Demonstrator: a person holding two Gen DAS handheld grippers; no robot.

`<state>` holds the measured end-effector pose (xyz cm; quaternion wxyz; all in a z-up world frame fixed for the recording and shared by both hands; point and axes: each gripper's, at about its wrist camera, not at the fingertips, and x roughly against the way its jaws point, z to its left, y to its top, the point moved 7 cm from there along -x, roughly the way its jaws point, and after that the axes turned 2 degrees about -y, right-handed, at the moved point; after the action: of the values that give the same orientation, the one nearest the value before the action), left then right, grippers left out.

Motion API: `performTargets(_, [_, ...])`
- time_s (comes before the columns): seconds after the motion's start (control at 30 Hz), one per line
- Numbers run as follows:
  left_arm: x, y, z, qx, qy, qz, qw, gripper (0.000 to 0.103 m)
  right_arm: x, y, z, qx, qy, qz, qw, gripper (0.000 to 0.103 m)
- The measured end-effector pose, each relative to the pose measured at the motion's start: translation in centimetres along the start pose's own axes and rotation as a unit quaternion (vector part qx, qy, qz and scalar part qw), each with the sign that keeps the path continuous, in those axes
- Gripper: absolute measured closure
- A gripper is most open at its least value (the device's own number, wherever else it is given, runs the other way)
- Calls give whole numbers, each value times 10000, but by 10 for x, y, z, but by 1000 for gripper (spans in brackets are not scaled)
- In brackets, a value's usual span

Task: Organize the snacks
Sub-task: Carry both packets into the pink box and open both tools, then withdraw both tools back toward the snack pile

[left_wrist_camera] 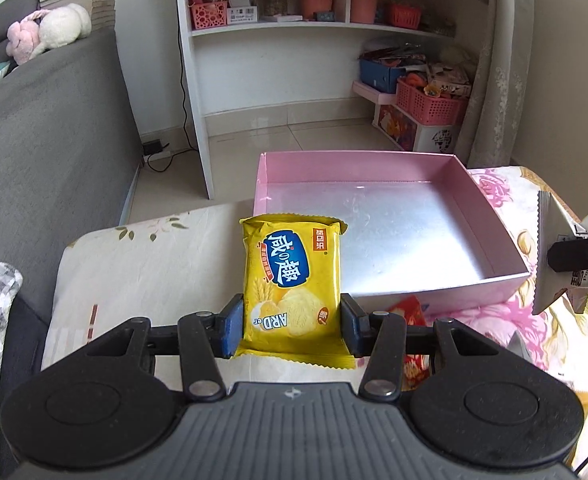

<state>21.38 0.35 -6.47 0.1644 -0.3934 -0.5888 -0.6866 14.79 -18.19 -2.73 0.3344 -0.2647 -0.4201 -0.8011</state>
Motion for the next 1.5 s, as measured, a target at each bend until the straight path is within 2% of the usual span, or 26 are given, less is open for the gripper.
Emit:
performTargets(0.23, [-23,16,-6,-185,91,-58,9998,58,-19,13,-4,45,196,-180,9996,53])
performTargets(0.37, [-43,20,-6,-119,141,-51,9998,58,-29,16,-6,47,355,-328,9988,53])
performTargets(0.53, [-58,16,-2,-225,409,-23,9989,58,-43,14,-8,136,315,-368,9987,53])
performTargets(0.67, [-58,5,-8,-358,404,86,9985,58,-51,13,-12,157,241,-381,9989,53])
performTargets(1.0, [-42,-16,6,587,-25,511,9970,58,-53,11,-10,248,193,-295,9991,53])
performTargets(1.07, [-39,-19,6,611,-48,504,9968,58,-53,11,-9,249,186,-294,9991,53])
performTargets(1.17, [-37,-20,5,470,-50,273,9985,57,-53,9,-7,235,284,-331,9988,51])
performTargets(1.23, [-33,-18,5,512,-90,128,9986,55,-51,9,-4,229,407,-371,9982,48])
performTargets(1.3, [-27,-15,3,468,-124,-41,9988,42,-49,9,0,285,428,-425,9978,42])
performTargets(1.43, [-18,-11,-4,228,-62,-125,9996,30,-43,10,2,365,389,-462,9975,26])
performTargets(1.5, [-12,-12,-5,249,-61,-148,9996,21,-40,9,1,338,376,-432,9978,21])
